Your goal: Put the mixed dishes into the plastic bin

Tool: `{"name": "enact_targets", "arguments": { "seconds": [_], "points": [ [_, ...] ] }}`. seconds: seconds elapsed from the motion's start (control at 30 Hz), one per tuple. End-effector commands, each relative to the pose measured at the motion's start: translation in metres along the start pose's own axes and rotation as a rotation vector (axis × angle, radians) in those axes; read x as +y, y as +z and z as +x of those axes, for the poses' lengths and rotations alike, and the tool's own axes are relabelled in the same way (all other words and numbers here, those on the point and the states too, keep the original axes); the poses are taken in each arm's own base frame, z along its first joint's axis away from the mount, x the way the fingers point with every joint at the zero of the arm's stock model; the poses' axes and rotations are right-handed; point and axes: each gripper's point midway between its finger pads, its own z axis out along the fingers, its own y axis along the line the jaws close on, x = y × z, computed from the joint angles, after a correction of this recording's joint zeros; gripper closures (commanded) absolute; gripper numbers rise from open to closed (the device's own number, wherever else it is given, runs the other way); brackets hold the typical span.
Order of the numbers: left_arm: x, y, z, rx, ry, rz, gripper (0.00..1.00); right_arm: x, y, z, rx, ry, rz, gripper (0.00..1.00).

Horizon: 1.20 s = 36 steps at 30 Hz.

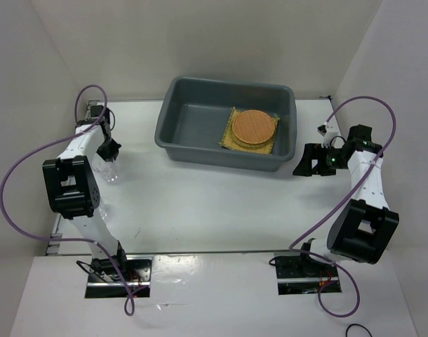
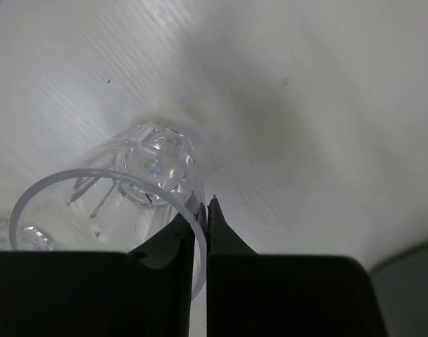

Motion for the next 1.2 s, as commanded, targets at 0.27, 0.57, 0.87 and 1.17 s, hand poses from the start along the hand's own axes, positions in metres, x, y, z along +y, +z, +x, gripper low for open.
{"name": "enact_targets", "arguments": {
  "seconds": [0.27, 0.57, 0.87, 1.17],
  "points": [
    [-0.16, -0.324, -0.121, -0.586, 0.019, 1.322, 0.98, -0.002, 0.001, -0.003, -0.021, -0.026, -0.011, 0.06],
    [-0.287, -0.231, 0.014, -0.233, 0.691, 0.976, 1.0, 0.0, 0.003, -0.004, -0.024, -0.029, -0.032, 0.05],
    [-0.318, -0.171, 0.045, -0.233, 0.662, 0.714, 0.98, 0.004, 0.0, -0.004, -0.032, -0.046, -0.039, 0.05],
    [-0.342, -0.131, 0.096, -0.161, 0.716, 0.682, 0.66, 0.006, -0.002, -0.004, -0.032, -0.046, -0.039, 0.05]
  ]
}}
